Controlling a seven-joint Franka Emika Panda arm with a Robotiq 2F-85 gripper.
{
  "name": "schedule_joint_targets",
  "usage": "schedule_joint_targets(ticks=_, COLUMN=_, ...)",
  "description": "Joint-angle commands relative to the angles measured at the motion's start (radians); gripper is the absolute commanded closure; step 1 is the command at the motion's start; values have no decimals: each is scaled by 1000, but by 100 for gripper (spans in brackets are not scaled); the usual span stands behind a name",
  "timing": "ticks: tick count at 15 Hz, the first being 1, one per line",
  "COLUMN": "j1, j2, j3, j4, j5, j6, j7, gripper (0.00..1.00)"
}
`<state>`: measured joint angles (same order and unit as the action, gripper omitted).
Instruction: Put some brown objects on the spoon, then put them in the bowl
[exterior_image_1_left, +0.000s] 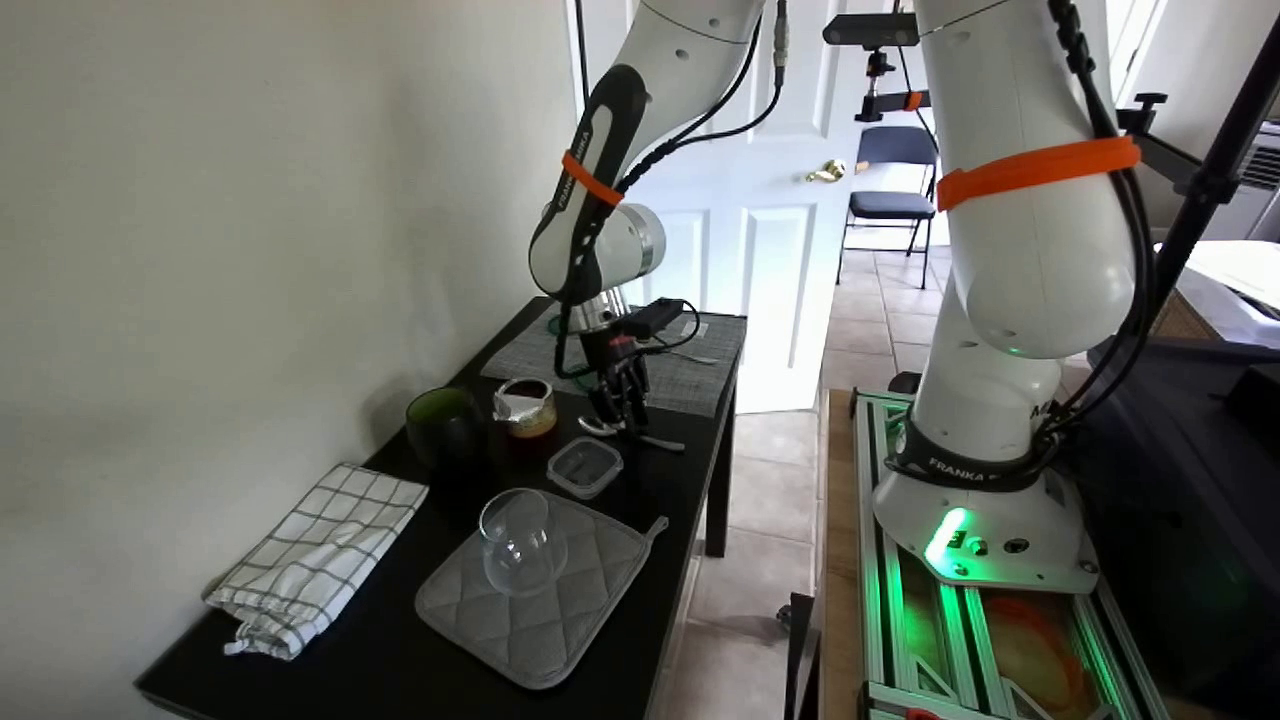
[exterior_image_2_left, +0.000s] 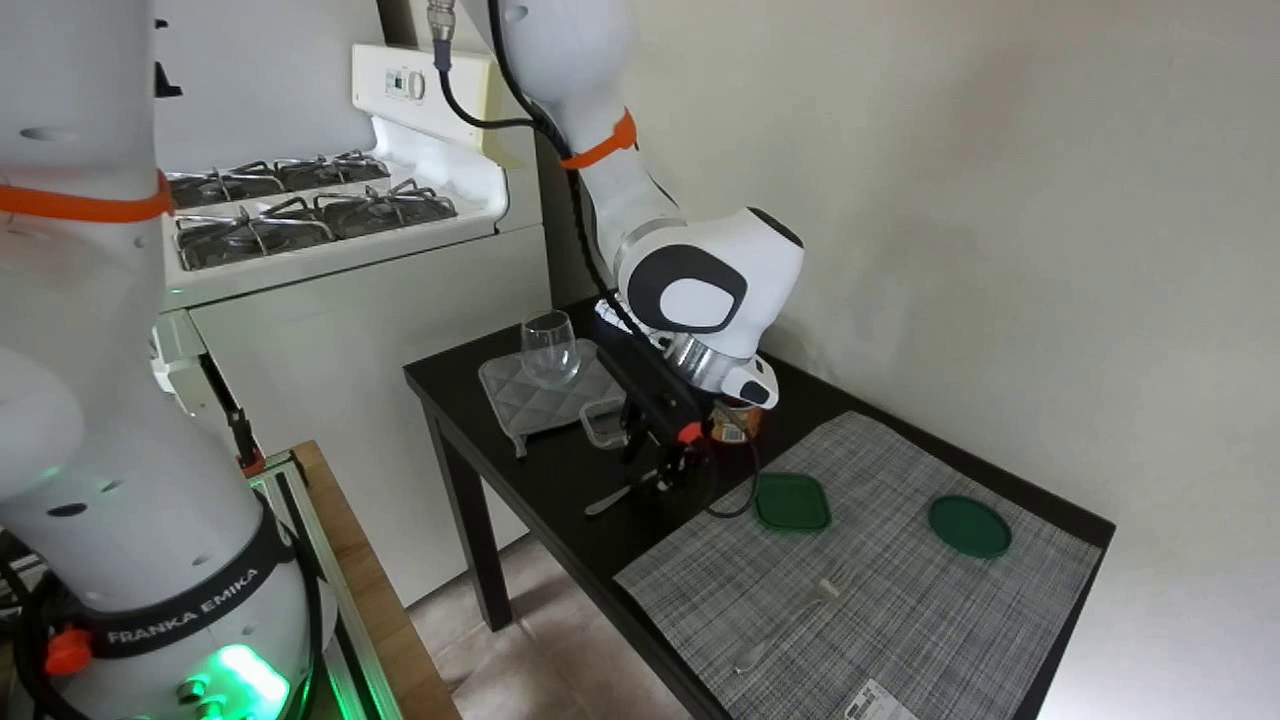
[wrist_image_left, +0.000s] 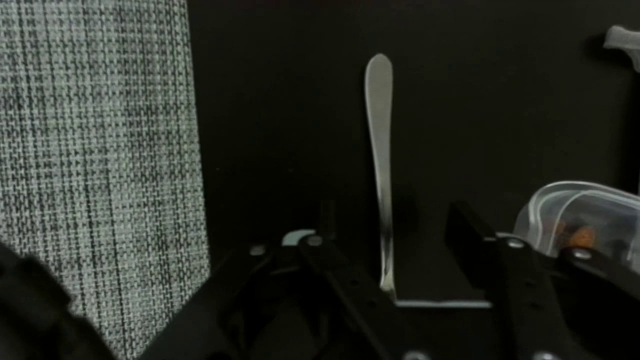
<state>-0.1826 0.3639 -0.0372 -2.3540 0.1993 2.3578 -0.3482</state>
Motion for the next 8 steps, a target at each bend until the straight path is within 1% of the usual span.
schedule_joint_targets(ticks=1, j1=10, j2=-72, j3=-8, j4=-42, j5=-40, j6=29, j7=24, gripper=8)
schedule_joint_targets(ticks=2, j1=13, j2=-93, j3=-11, j4=-49, j5=-52, j6=31, j7=30, gripper=1)
schedule_joint_targets(ticks=8, j1=55, j2=-244, j3=-26, j4=-100, j5=-186, j6=67, j7=126, gripper=0)
